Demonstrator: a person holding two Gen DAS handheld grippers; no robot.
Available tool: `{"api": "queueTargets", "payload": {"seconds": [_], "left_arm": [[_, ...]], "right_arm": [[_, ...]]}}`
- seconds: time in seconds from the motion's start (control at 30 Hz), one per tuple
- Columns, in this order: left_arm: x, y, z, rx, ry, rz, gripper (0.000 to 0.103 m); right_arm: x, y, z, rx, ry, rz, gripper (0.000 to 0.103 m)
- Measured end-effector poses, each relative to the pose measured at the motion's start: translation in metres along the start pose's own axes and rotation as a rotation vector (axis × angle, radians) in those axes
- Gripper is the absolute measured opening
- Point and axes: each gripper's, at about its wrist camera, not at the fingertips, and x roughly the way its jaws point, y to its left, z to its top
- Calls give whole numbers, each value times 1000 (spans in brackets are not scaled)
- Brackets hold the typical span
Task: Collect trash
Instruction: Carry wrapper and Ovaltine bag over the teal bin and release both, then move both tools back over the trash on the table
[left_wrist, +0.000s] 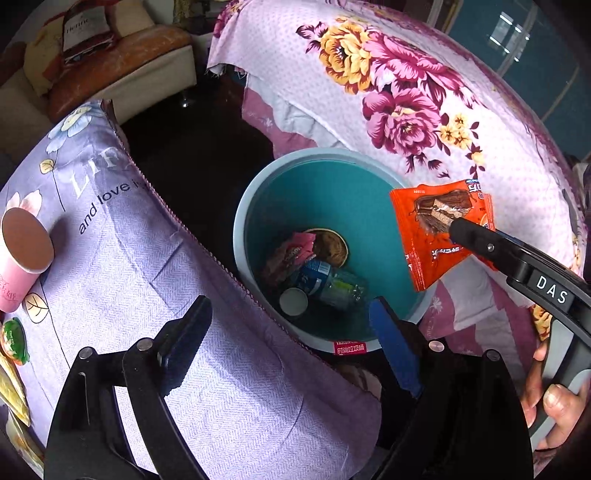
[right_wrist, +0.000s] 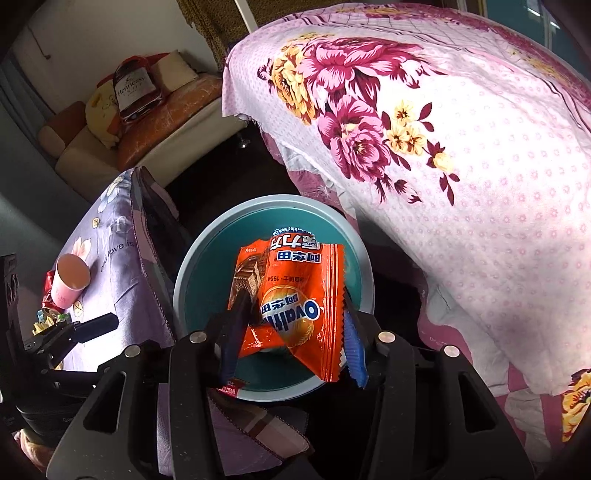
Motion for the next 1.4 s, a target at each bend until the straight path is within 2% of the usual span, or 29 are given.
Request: {"api": "queueTargets", "payload": {"seconds": [0.3,0.37,0.43,0.53,0.63,0.77,0.97,1.4], "left_arm": [[-5,15,-9,-32,-4,-23,89],[-8,18,-11,-37,-5,-30,89],[-11,20,-13,-43,-12,-36,90],[-16,25,-16,-52,-24,-38,92],[-19,31,-20,-59,-25,-37,92],[-25,43,-29,-78,-25,-35,92],[-39,71,-52,-123,-30,-29,92],[-104,155,-121,-234,-89,34,92]], "right_arm": [[5,18,-2,-33,22,-18,47],[5,22,-3,-39,27,-21,53],[4,25,-3,-44,28,-25,65],[3,30,-3,-40,35,-20,77],[3,32,-4,-17,60,-12,83],[4,38,-9,-5,86,-11,83],[2,66,-15,-53,105,-1,83],[2,173,-49,-259,171,57,84]]}}
